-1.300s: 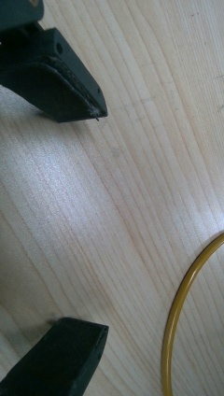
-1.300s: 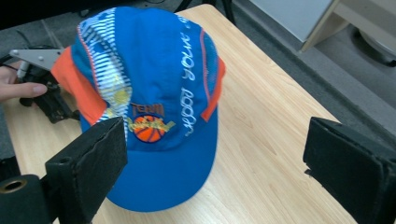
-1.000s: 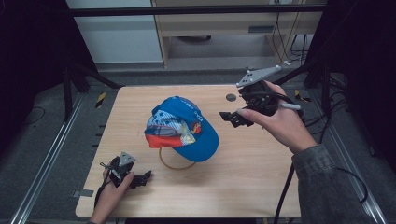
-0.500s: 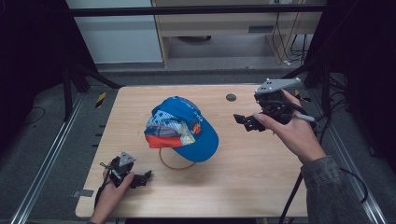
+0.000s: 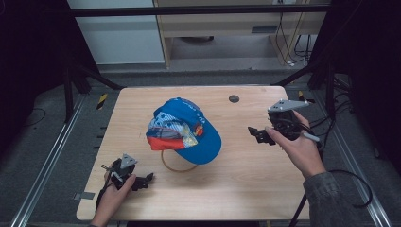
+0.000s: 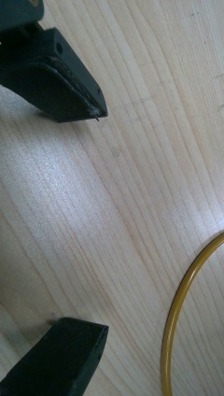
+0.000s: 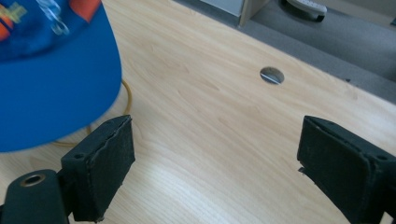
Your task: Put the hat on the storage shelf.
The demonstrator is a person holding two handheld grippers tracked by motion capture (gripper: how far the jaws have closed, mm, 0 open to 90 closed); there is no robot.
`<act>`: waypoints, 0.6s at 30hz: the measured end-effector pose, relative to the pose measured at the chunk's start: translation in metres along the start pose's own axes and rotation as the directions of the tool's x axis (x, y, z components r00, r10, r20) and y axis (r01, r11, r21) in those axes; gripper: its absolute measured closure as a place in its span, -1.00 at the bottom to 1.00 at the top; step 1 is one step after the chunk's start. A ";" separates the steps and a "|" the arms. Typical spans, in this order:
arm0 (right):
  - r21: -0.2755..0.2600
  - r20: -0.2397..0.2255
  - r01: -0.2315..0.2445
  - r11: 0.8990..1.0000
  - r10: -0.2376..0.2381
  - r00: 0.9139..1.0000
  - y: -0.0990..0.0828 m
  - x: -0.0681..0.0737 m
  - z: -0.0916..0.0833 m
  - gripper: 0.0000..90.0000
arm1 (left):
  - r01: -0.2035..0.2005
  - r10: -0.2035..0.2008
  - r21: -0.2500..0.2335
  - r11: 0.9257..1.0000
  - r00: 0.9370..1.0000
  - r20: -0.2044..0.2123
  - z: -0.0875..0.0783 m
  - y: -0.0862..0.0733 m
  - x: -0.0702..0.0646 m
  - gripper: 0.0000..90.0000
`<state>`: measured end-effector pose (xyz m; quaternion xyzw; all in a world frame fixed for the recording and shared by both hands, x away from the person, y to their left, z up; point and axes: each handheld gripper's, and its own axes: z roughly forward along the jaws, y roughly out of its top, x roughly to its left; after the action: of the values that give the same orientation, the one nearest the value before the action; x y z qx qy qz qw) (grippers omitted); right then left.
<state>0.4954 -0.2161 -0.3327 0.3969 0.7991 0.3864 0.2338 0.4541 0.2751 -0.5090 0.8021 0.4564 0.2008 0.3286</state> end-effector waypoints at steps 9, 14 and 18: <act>0.036 0.031 -0.043 0.998 0.041 0.999 -0.046 -0.005 0.027 -0.72 | 0.000 0.000 0.000 1.000 1.000 0.000 0.000 0.000 0.000 -1.00; 0.055 0.038 -0.058 0.997 0.056 0.998 -0.069 -0.004 0.042 -0.71 | -0.001 0.001 0.000 1.000 1.000 0.000 0.000 0.000 0.000 -1.00; 0.074 0.034 -0.058 0.996 0.056 0.998 -0.084 -0.001 0.051 -0.69 | -0.001 0.001 0.000 1.000 1.000 0.000 0.000 0.000 0.000 -1.00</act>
<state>0.4928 -0.2277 -0.4302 0.4341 0.7976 0.3562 0.2203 0.4541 0.2751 -0.5090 0.8022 0.4562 0.2010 0.3284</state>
